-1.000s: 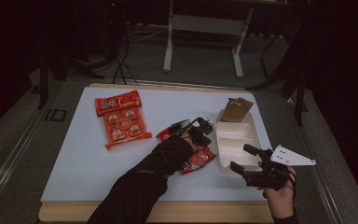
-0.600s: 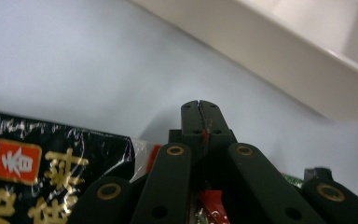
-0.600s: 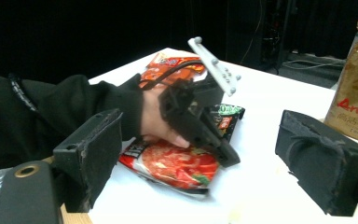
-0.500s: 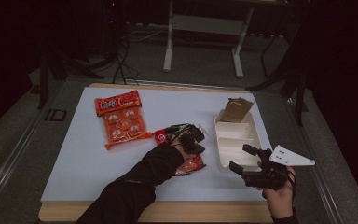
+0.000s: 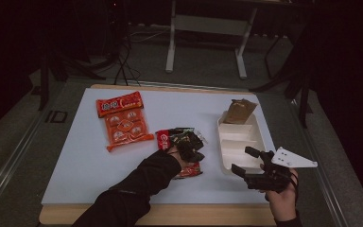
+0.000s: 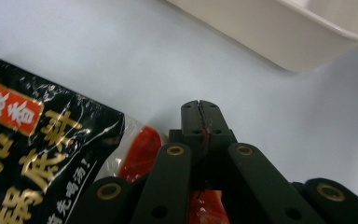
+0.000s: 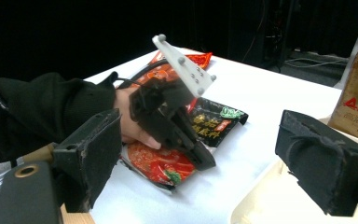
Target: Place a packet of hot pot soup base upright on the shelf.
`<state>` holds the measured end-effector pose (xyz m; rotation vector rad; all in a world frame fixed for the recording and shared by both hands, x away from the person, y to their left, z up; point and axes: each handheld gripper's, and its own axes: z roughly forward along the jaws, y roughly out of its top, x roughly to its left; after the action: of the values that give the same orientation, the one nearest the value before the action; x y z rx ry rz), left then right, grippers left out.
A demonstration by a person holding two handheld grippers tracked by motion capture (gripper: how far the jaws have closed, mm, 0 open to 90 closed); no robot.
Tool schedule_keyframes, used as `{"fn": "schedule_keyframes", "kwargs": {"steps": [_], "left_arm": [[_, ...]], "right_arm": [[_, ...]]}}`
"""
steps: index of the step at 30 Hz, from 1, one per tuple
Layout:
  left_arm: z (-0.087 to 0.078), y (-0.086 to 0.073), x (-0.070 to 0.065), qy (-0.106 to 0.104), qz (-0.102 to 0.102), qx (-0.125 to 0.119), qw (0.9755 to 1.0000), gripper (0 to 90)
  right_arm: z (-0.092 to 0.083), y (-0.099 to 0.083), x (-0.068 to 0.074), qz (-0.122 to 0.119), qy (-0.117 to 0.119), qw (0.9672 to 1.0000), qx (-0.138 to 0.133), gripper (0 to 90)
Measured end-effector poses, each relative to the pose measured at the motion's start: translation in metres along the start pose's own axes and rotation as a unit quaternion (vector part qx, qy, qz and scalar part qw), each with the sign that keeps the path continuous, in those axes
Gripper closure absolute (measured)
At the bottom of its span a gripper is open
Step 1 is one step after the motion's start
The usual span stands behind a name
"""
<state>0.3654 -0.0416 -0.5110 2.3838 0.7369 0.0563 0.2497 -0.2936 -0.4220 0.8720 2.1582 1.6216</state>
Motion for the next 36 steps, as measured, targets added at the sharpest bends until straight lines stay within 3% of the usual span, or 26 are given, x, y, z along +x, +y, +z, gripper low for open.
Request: {"fn": "schedule_keyframes", "kwargs": {"steps": [7, 9, 10, 14, 19, 26, 31, 36], "left_arm": [[-0.011, -0.009, 0.005, 0.004, -0.011, -0.002, 0.9999, 90.0], [-0.013, -0.014, 0.008, -0.005, 0.000, -0.015, 0.9999, 90.0], [-0.015, -0.016, 0.010, 0.005, -0.002, -0.018, 0.9998, 90.0], [-0.032, -0.017, 0.014, 0.008, -0.009, -0.061, 0.9981, 90.0], [-0.058, -0.017, 0.024, 0.007, -0.015, -0.106, 0.9942, 90.0], [-0.087, -0.030, 0.052, 0.018, -0.063, -0.141, 0.9878, 89.8], [-0.096, -0.044, 0.068, 0.036, -0.088, -0.151, 0.9840, 85.1], [-0.097, -0.058, 0.085, 0.062, -0.122, -0.161, 0.9774, 74.2]], "right_arm": [[0.003, 0.000, 0.001, -0.001, 0.002, 1.0000, 0.001, 14.3], [0.004, 0.001, 0.002, -0.001, 0.004, 1.0000, 0.001, 14.3], [0.005, 0.001, 0.002, -0.001, 0.005, 1.0000, 0.002, 14.3], [0.008, -0.001, 0.003, -0.003, 0.010, 0.9999, 0.007, 14.3], [0.010, -0.002, 0.003, -0.008, 0.011, 0.9999, 0.011, 14.3], [0.009, -0.001, 0.002, -0.013, 0.019, 0.9997, -0.009, 16.0], [0.010, 0.000, 0.004, -0.019, 0.016, 0.9997, -0.005, 15.4], [0.013, -0.001, 0.005, -0.024, 0.012, 0.9996, 0.006, 15.0]]}}
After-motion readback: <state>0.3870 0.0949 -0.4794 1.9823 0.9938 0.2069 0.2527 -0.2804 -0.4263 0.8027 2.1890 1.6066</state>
